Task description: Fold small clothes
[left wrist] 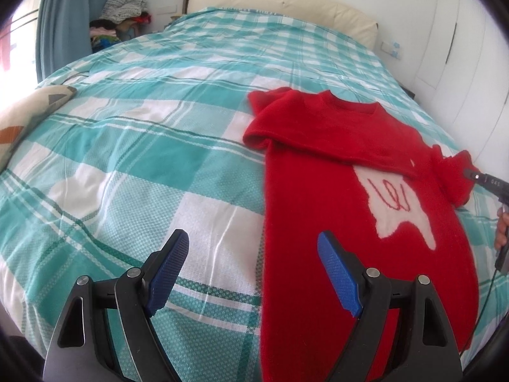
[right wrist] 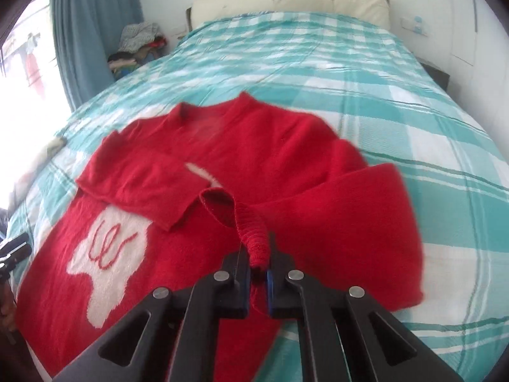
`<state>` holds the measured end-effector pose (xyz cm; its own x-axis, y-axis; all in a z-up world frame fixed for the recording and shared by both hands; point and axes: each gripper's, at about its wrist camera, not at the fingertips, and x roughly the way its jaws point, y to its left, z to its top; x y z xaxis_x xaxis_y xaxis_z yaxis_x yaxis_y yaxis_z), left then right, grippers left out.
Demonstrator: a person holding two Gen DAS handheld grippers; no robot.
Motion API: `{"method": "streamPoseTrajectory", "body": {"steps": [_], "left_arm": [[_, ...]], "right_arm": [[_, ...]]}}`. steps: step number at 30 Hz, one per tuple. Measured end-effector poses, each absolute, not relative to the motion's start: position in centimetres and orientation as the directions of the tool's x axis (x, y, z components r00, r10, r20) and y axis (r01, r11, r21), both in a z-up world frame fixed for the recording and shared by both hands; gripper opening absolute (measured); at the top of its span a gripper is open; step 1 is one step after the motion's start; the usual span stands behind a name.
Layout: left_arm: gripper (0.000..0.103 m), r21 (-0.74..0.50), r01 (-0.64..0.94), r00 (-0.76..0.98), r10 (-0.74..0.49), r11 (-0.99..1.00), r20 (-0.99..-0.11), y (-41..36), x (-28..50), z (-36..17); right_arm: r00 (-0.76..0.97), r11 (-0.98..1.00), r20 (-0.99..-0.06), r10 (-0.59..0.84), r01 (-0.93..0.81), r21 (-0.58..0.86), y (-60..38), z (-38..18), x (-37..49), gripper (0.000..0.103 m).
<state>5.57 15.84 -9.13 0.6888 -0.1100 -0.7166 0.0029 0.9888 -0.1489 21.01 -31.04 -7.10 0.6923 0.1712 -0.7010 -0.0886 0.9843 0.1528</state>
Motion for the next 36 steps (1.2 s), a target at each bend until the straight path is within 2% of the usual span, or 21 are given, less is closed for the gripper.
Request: {"method": "streamPoseTrajectory", "body": {"steps": [4,7,9,13,15,16,17,21,22,23,29,31,36], "left_arm": [[0.085,-0.139,-0.018,0.690,-0.089,0.990,-0.718,15.9,5.6,-9.4],[0.085,-0.151,-0.030,0.682,-0.091,0.988,-0.726,16.1,5.7,-9.7],[0.085,-0.155,-0.039,0.674,-0.089,0.987,-0.733,16.1,5.9,-10.1],[0.085,-0.164,-0.057,0.664,-0.085,0.985,-0.743,16.4,6.2,-10.5],[0.085,-0.171,-0.062,0.666,-0.087,0.983,-0.741,16.5,6.1,-10.5],[0.085,-0.174,-0.063,0.668,-0.088,0.983,-0.739,16.6,6.1,-10.5],[0.085,-0.173,-0.065,0.668,-0.086,0.983,-0.740,16.6,6.1,-10.5],[0.085,-0.164,-0.068,0.656,-0.080,0.984,-0.751,16.4,6.4,-10.9],[0.085,-0.162,-0.069,0.655,-0.077,0.984,-0.752,16.4,6.4,-11.0],[0.085,-0.158,-0.070,0.655,-0.074,0.985,-0.752,16.3,6.4,-11.0],[0.085,-0.125,-0.067,0.645,-0.053,0.990,-0.762,15.7,6.4,-11.3],[0.085,-0.103,-0.063,0.640,-0.039,0.993,-0.767,15.4,6.5,-11.5],[0.085,-0.027,-0.026,0.638,-0.004,0.999,-0.770,14.5,5.9,-10.5]], "right_arm": [[0.776,0.943,-0.631,0.017,0.198,0.269,-42.4,-4.5,16.3,0.006],[0.766,0.862,-0.636,-0.092,0.382,0.335,-49.3,-5.4,12.8,0.006],[0.745,0.807,-0.661,-0.090,0.444,0.390,-52.1,-7.2,11.4,0.006],[0.717,0.713,-0.697,0.007,0.486,0.506,-55.0,-10.9,10.3,0.008],[0.741,0.677,-0.670,0.036,0.475,0.562,-55.7,-11.0,10.2,0.012],[0.750,0.673,-0.660,0.036,0.471,0.571,-55.9,-10.9,10.1,0.020],[0.759,0.667,-0.650,0.041,0.463,0.583,-55.9,-10.9,10.1,0.023],[0.782,0.620,-0.620,0.067,0.454,0.640,-56.6,-11.5,10.6,0.024],[0.774,0.617,-0.632,0.044,0.477,0.626,-56.8,-11.5,10.6,0.019],[0.755,0.624,-0.656,-0.003,0.513,0.589,-56.7,-11.2,10.5,0.004],[0.596,0.728,-0.754,-0.278,0.643,0.240,-55.0,-9.1,9.7,0.003],[0.553,0.708,-0.791,-0.261,0.667,0.233,-56.1,-10.7,9.5,0.003],[0.559,0.708,-0.788,-0.258,0.664,0.240,-56.2,-10.6,8.9,0.004]]}}
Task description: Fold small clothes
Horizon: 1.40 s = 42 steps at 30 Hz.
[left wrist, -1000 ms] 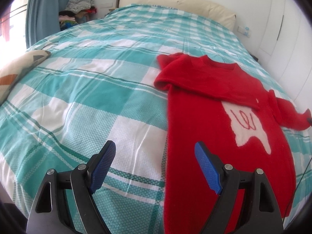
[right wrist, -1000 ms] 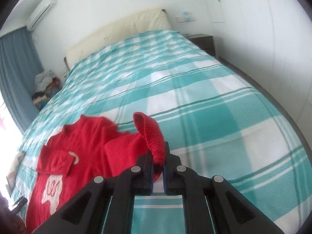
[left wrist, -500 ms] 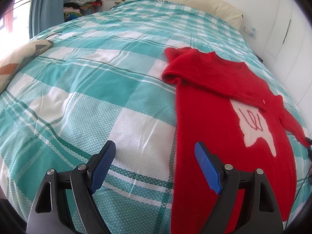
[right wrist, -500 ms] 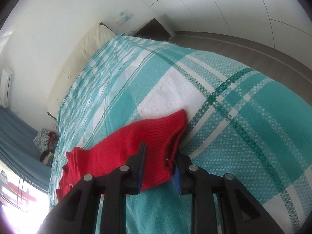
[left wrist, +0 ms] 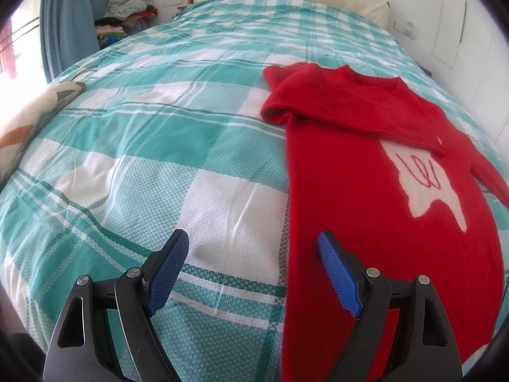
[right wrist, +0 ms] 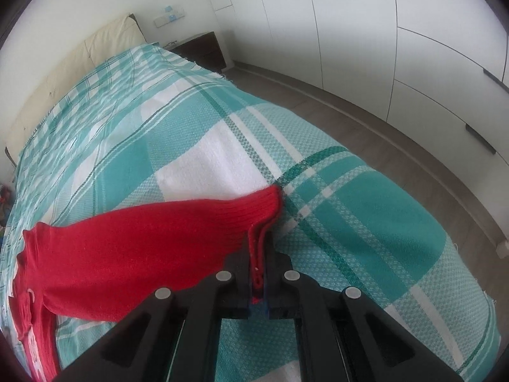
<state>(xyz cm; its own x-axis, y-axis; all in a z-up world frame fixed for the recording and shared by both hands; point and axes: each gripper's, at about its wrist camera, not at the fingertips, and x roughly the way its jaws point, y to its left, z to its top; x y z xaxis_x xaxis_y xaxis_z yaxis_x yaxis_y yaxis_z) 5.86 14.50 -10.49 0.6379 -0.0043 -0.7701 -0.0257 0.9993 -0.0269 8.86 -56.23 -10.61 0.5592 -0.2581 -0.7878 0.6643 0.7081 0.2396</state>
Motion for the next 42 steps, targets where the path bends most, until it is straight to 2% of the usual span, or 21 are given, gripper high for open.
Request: {"method": "streamPoseTrajectory", "body": {"steps": [2,3,4,6,8,12,13,15,19,22,23,24,25,26,30,34,36,38,42], "left_arm": [[0.085,0.012,0.019,0.671,-0.003,1.000,-0.741,13.6,5.6,-8.3],[0.085,0.043,0.052,0.695,-0.006,0.998,-0.719,12.9,5.8,-6.9],[0.085,0.081,0.089,0.719,-0.007,0.993,-0.695,11.9,6.1,-5.4],[0.088,0.159,0.168,0.776,-0.030,0.973,-0.630,9.2,7.1,-2.4],[0.097,0.219,0.282,0.789,-0.096,0.934,-0.607,5.8,8.9,-0.6],[0.097,0.220,0.577,0.635,-0.263,0.786,-0.726,-1.2,14.1,-2.9],[0.095,0.219,0.616,0.601,-0.271,0.757,-0.752,-2.5,15.3,-4.1],[0.082,0.244,0.674,0.546,-0.247,0.697,-0.800,-5.0,17.1,-6.5],[0.081,0.327,0.723,0.532,-0.187,0.609,-0.826,-7.9,18.5,-9.9],[0.074,0.337,0.736,0.537,-0.203,0.588,-0.818,-8.9,19.3,-10.4],[0.064,0.325,0.739,0.531,-0.213,0.590,-0.820,-9.1,19.5,-10.5],[0.043,0.295,0.748,0.510,-0.230,0.594,-0.829,-9.1,19.9,-10.5],[0.028,0.264,0.751,0.489,-0.241,0.606,-0.838,-9.1,20.4,-10.6],[0.007,0.253,0.741,0.487,-0.239,0.622,-0.840,-9.0,20.7,-10.6],[0.005,0.093,0.658,0.495,-0.336,0.747,-0.801,-5.5,21.3,-7.7],[0.005,-0.090,0.438,0.601,-0.366,0.894,-0.711,4.8,22.2,-2.6],[0.004,-0.144,0.264,0.677,-0.289,0.954,-0.677,11.5,22.2,-0.8],[0.004,-0.144,0.062,0.739,-0.143,0.988,-0.659,18.0,21.8,0.1],[0.004,-0.049,-0.297,0.713,0.187,0.954,-0.676,27.8,20.1,-1.9]], "right_arm": [[0.567,0.699,-0.785,-0.252,0.667,0.258,-56.3,-10.2,8.1,0.013],[0.557,0.694,-0.785,-0.271,0.678,0.242,-56.2,-9.8,7.6,0.024],[0.542,0.687,-0.781,-0.309,0.695,0.210,-56.0,-9.2,7.1,0.041],[0.511,0.651,-0.752,-0.417,0.745,0.146,-55.5,-7.6,5.6,0.059],[0.514,0.626,-0.706,-0.487,0.769,0.128,-55.1,-5.7,4.1,0.059],[0.578,0.634,-0.626,-0.524,0.755,0.167,-53.4,-3.5,1.8,0.061],[0.590,0.645,-0.619,-0.519,0.745,0.170,-52.9,-3.3,1.9,0.061],[0.608,0.673,-0.619,-0.497,0.721,0.168,-51.9,-3.3,1.8,0.061],[0.633,0.720,-0.632,-0.448,0.674,0.164,-50.7,-3.8,2.9,0.061],[0.647,0.745,-0.628,-0.432,0.648,0.155,-50.3,-3.9,3.9,0.061],[0.653,0.753,-0.628,-0.424,0.639,0.156,-50.1,-3.9,4.1,0.061],[0.657,0.759,-0.629,-0.416,0.631,0.157,-49.9,-4.0,4.4,0.061],[0.660,0.767,-0.630,-0.408,0.623,0.156,-49.7,-4.0,4.6,0.061],[0.663,0.775,-0.631,-0.403,0.614,0.151,-49.4,-4.1,4.8,0.061],[0.674,0.796,-0.627,-0.391,0.590,0.136,-48.6,-4.2,5.3,0.061],[0.688,0.802,-0.612,-0.391,0.580,0.141,-48.3,-3.8,5.1,0.061],[0.694,0.803,-0.600,-0.397,0.579,0.139,-48.2,-3.5,4.9,0.061],[0.699,0.805,-0.594,-0.398,0.577,0.139,-48.1,-3.3,4.9,0.061],[0.694,0.809,-0.603,-0.392,0.573,0.133,-47.7,-3.5,5.4,0.061]]}}
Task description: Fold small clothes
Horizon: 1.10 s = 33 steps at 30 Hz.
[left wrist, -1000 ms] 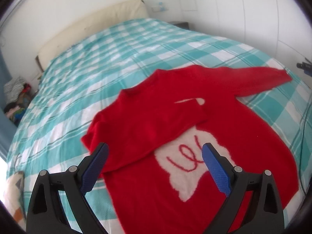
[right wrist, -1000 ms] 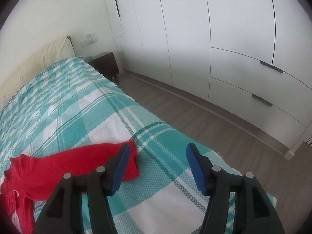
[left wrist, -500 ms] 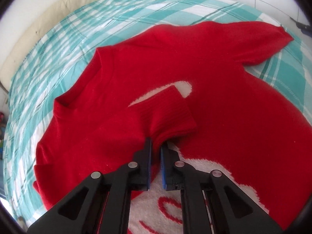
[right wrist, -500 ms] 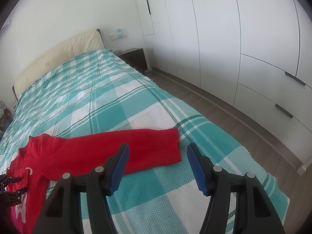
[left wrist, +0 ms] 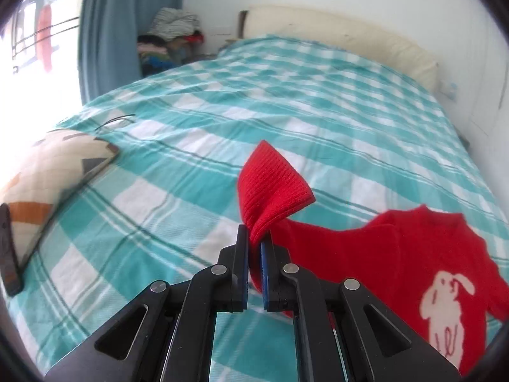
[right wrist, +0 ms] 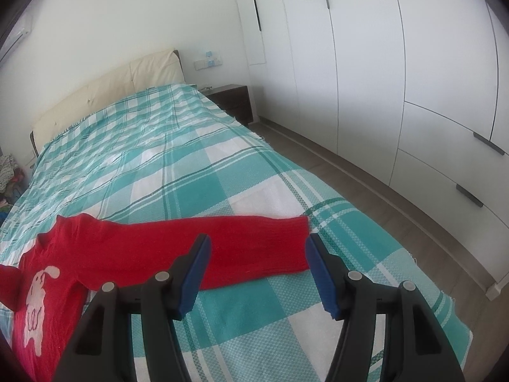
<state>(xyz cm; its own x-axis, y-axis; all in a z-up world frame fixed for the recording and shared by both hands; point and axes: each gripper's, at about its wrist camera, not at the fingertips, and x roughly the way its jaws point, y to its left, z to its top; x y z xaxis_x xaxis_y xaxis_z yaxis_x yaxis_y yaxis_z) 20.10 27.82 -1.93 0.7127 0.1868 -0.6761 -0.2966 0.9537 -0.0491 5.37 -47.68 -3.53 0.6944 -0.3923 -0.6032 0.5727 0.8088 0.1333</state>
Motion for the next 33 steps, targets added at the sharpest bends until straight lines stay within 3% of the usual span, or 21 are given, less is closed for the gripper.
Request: {"method": "streamPoseTrajectory", "body": {"steps": [3,7,12,18,29,31,32,33], "left_arm": [[0.004,0.002,-0.462,0.633,0.332,0.887,-0.699,31.6,18.8,-4.7],[0.004,0.000,-0.582,0.539,0.386,0.813,-0.749,34.9,17.3,-8.3],[0.003,-0.055,-0.644,0.458,0.327,0.763,-0.827,37.3,17.1,-10.8],[0.003,-0.011,-0.648,0.413,0.340,0.761,-0.845,37.1,17.3,-12.3],[0.005,-0.048,-0.644,0.419,0.300,0.763,-0.857,38.1,17.5,-13.4],[0.010,-0.078,-0.645,0.441,0.287,0.760,-0.850,38.1,17.2,-13.0],[0.022,-0.089,-0.644,0.447,0.280,0.760,-0.849,38.1,17.0,-12.7],[0.047,-0.094,-0.642,0.452,0.278,0.761,-0.847,38.0,16.7,-12.4]], "right_arm": [[0.686,0.818,-0.613,-0.392,0.565,0.110,-47.2,-3.9,5.8,0.061],[0.671,0.827,-0.622,-0.404,0.558,0.065,-46.4,-4.3,6.4,0.061],[0.657,0.828,-0.633,-0.409,0.559,0.046,-46.3,-4.8,6.7,0.061],[0.648,0.813,-0.638,-0.416,0.579,0.058,-47.0,-4.9,6.3,0.061],[0.613,0.785,-0.663,-0.430,0.616,0.061,-48.1,-5.5,6.0,0.061],[0.609,0.788,-0.660,-0.440,0.614,0.042,-47.8,-5.4,6.1,0.061],[0.607,0.791,-0.657,-0.447,0.612,0.027,-47.5,-5.3,6.2,0.061],[0.606,0.792,-0.653,-0.455,0.610,0.014,-47.3,-5.2,6.3,0.064]]}}
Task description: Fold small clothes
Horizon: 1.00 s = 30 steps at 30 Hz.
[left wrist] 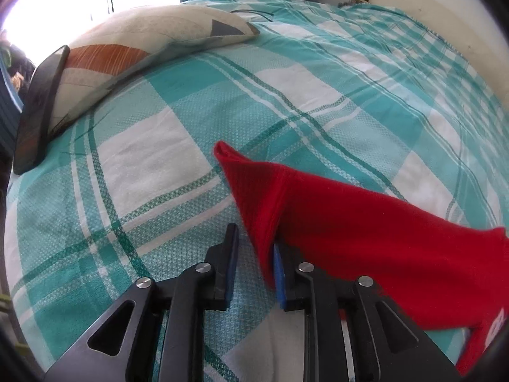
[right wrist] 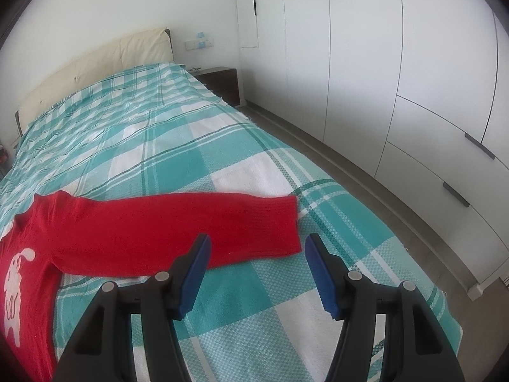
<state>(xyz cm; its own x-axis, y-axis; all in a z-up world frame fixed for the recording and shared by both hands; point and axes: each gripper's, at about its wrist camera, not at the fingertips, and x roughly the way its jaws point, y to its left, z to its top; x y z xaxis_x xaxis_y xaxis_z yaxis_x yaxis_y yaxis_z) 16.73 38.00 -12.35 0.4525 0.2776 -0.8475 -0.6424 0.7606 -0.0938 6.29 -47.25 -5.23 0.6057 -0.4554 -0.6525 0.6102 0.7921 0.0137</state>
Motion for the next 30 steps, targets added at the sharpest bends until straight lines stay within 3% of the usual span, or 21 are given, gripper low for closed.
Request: {"method": "streamPoseTrajectory", "body": {"steps": [2,3,7,14,21,30], "left_arm": [[0.079,-0.107,-0.649,0.477,0.293,0.753,-0.829,37.7,15.9,-11.2],[0.083,-0.108,-0.658,0.493,0.318,0.745,-0.810,37.6,15.3,-10.5],[0.087,-0.117,-0.656,0.560,0.376,0.746,-0.739,36.6,13.6,-7.9],[0.093,-0.116,-0.675,0.611,0.464,0.728,-0.642,35.7,11.9,-5.8],[0.093,-0.071,-0.667,0.595,0.473,0.742,-0.650,34.2,12.7,-6.4],[0.093,0.053,-0.618,0.612,0.522,0.785,-0.593,31.2,13.5,-6.1]], "right_arm": [[0.613,0.794,-0.632,-0.474,0.607,-0.007,-46.6,-4.8,6.2,0.074],[0.616,0.794,-0.617,-0.489,0.608,-0.022,-46.3,-4.6,6.2,0.077],[0.619,0.784,-0.554,-0.556,0.612,-0.103,-45.0,-3.5,6.1,0.083],[0.615,0.764,-0.483,-0.623,0.612,-0.205,-43.5,-2.6,6.1,0.083],[0.620,0.756,-0.440,-0.650,0.589,-0.286,-41.9,-2.3,6.7,0.083],[0.622,0.751,-0.421,-0.660,0.558,-0.353,-40.8,-2.6,7.2,0.083]]}}
